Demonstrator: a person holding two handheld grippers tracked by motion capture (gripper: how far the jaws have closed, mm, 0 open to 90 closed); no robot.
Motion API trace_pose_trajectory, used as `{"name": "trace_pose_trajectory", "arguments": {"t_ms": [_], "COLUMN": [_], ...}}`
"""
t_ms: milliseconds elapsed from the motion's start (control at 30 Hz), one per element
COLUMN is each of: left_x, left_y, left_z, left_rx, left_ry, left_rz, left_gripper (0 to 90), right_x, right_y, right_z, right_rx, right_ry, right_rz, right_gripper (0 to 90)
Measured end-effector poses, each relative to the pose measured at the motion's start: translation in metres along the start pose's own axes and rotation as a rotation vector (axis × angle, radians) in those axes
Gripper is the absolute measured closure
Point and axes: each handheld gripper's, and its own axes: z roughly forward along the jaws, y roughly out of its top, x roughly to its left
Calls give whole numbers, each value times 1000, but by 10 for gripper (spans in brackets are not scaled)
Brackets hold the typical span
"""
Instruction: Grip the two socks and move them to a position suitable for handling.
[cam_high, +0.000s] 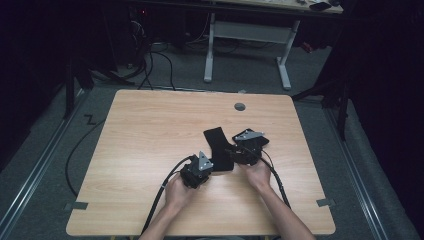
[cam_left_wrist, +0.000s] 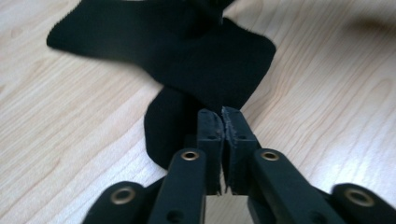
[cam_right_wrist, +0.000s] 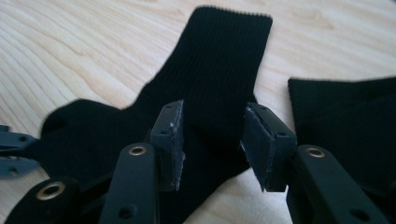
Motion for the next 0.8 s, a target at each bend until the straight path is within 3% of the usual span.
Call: {"name": "trace_pose_trajectory", "arguments": {"t_ms": [100, 333, 433, 467, 500, 600, 767, 800], "left_x": [0, 11, 15, 21, 21, 27, 27, 27], "left_y": [3, 21, 24, 24, 24, 20, 10, 7], "left_z": [-4, -26, -28, -25, -25, -15, -4, -2], "left_rx": [-22, -133, -141, -136, -136, -89, -12, 14], "left_ry": [-11, -113, -115, -106, -106, -94, -51, -38], "left_rz": [-5, -94, -115, -143, -143, -192, -196, -193], "left_gripper": [881, 883, 883, 883, 882, 880, 845, 825], "right_x": [-1, -2, -2, -2, -2, -1, 2, 2], "right_y": [-2, -1, 0, 0, 0, 0, -2, -3], "right_z": [1, -2, -2, -1, -1, 3, 10, 13], "right_rx": [4, -26, -23, -18, -18, 7, 36, 44], "right_ry": [-1, -11, -7, -8, -8, -21, -31, -25], "right_rz": [3, 2, -4, -5, -5, -19, -42, -46], "right_gripper": [575, 567, 565, 565, 565, 565, 588, 636]}}
